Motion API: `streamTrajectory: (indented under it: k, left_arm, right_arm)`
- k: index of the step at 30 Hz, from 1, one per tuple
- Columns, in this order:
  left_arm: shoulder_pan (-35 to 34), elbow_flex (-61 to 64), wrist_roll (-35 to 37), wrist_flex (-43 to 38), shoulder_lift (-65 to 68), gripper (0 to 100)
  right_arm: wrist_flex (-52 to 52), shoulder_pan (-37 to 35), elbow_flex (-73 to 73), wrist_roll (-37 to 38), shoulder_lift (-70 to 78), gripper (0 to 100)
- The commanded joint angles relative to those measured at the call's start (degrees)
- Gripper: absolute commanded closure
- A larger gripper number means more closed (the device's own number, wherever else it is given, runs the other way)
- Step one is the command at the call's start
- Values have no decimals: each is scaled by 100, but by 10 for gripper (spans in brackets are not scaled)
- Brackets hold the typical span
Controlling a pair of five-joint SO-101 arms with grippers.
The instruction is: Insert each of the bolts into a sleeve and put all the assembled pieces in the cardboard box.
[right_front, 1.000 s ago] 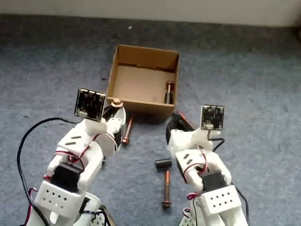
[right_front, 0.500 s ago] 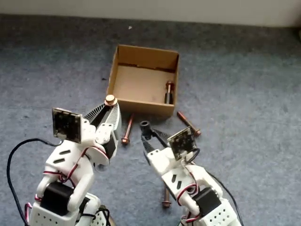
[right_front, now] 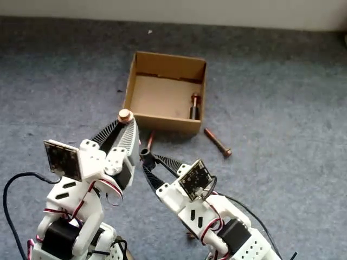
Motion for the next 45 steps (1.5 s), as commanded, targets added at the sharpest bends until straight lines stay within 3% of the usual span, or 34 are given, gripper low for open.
streamTrajectory:
  k: [1, 11, 17, 23, 42, 45]
  left_arm:
    - [347, 101, 18, -141, -57, 995]
    - [374, 154, 18, -114, -57, 995]
    - [374, 163, 18, -114, -40, 995]
    - [374, 242, 53, 167, -13, 820]
    - [312, 224, -79, 264, -66, 822]
    - [-48, 40, -237, 264, -13, 822]
  right_arm:
    - [-312, -40, 716, 53, -136, 994]
    - [-462, -4, 699, 53, -136, 994]
    - [-989, 532, 725, 26, -136, 994]
    - [-1024, 585, 725, 18, -136, 994]
    - [-980, 629, 725, 18, -127, 994]
    - [-567, 743, 708, 9, -101, 994]
